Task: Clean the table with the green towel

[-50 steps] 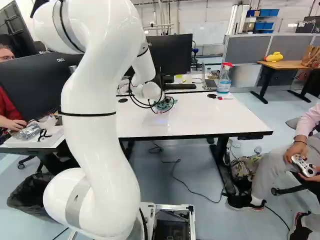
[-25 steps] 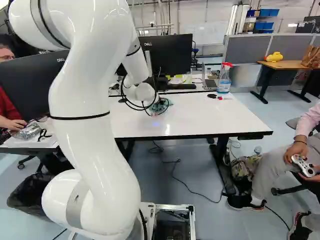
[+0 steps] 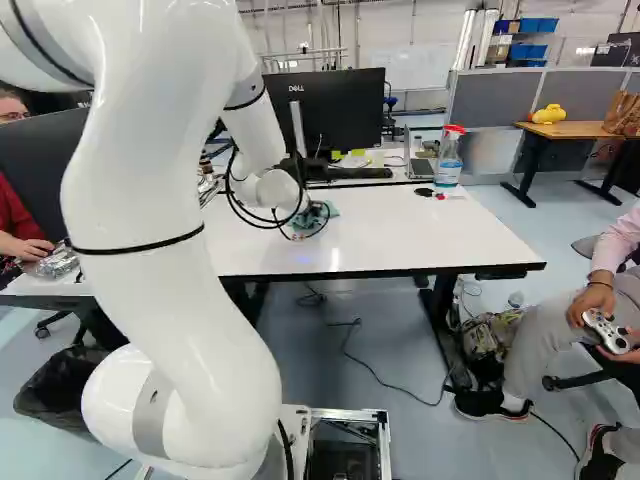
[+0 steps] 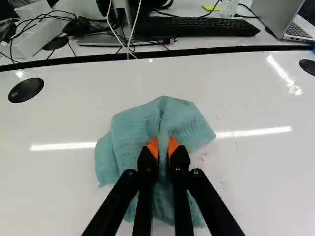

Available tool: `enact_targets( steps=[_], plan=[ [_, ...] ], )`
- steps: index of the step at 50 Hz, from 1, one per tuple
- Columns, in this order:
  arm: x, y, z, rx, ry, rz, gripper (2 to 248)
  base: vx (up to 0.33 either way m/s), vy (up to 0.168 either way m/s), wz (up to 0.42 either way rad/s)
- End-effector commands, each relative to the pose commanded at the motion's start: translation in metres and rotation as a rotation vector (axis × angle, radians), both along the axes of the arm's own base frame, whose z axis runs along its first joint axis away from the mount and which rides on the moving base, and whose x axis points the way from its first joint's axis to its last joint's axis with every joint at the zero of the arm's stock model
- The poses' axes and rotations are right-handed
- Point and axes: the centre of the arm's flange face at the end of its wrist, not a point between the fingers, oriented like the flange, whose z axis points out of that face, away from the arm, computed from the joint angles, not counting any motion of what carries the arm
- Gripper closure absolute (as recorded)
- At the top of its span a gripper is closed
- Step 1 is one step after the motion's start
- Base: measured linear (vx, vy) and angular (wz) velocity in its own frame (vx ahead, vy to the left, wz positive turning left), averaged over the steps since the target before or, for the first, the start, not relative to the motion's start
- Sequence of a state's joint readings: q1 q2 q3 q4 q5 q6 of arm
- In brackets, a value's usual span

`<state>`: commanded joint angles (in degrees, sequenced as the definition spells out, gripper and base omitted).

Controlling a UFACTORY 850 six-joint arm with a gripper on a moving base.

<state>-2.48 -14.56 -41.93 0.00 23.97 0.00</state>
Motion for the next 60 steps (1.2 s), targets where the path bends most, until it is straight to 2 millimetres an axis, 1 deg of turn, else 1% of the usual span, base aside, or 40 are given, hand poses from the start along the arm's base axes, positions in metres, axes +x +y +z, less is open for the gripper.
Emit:
enact_targets(
  steps=[34,50,60],
  plan=[
    [-0.068,0.004,0.002,0.001,0.022,0.004,208,0.000,0.000,0.000],
    [-0.100,-0.002,0.002,0.001,0.027,-0.016,208,0.000,0.000,0.000],
    [-0.102,-0.002,0.003,0.001,0.024,-0.017,208,0.000,0.000,0.000]
  ],
)
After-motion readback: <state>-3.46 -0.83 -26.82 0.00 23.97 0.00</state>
